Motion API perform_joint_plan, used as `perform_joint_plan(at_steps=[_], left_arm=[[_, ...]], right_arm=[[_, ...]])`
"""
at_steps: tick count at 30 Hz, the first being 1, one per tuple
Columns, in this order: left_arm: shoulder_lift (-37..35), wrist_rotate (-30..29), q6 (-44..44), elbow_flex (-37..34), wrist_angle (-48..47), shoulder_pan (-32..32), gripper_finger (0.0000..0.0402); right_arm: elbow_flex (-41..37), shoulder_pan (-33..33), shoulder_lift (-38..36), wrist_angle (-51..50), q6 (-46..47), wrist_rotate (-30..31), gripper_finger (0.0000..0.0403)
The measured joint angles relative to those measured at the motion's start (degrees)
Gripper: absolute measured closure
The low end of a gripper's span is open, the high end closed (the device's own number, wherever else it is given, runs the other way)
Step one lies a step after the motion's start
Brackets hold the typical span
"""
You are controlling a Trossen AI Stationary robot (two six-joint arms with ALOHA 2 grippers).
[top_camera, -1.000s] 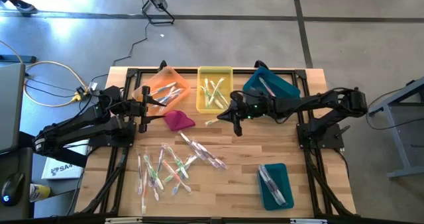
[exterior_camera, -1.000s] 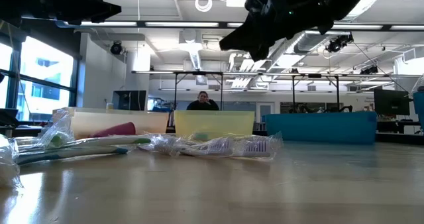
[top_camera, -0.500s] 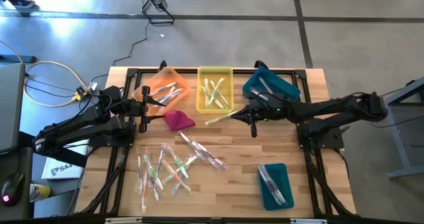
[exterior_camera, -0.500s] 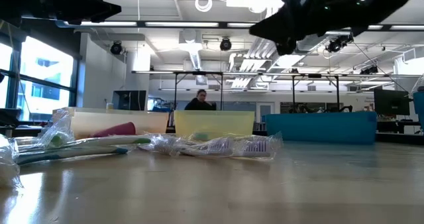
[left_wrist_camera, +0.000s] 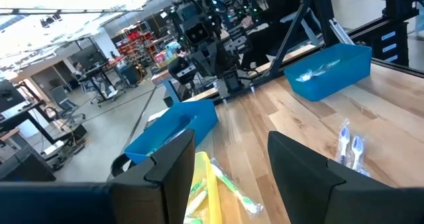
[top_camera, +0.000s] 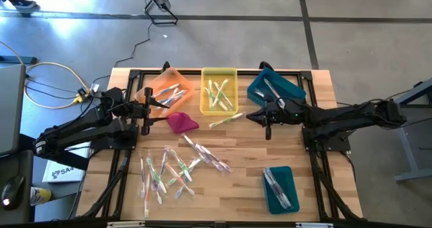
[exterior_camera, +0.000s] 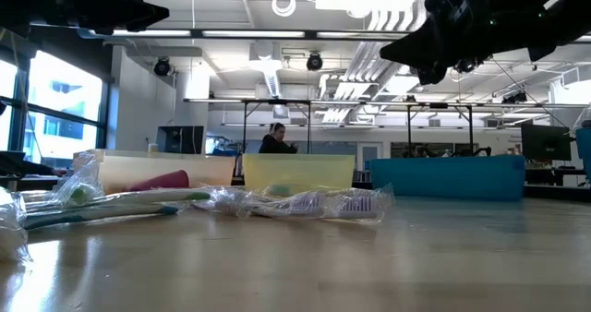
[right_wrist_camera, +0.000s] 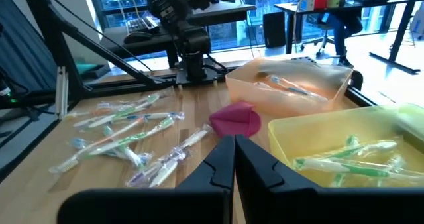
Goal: Pick & Place Toothbrushes
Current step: Put the green toothbrush into the yellow bin
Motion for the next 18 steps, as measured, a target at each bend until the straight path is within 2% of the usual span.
perform_joint_plan(at_steps=[4,8,18], left_arm=[[0.02,-0.45,-0.63,0.0,0.85,0.0,0.0217],[0.34,-3.81,-4.44,-0.01,1.42,0.0,0.0227],[4.81,-4.04,-1.73,-0.02,5.71,-0.02,0.0363]], right_arm=[[-0.93,0.0,-0.72,-0.11,0.01,-0.07,0.0399],[-1.1,0.0,-0.77,-0.2,0.37,-0.17,0.0399],[-1.1,0.0,-0.72,-0.22,3.46,-0.05,0.0399]])
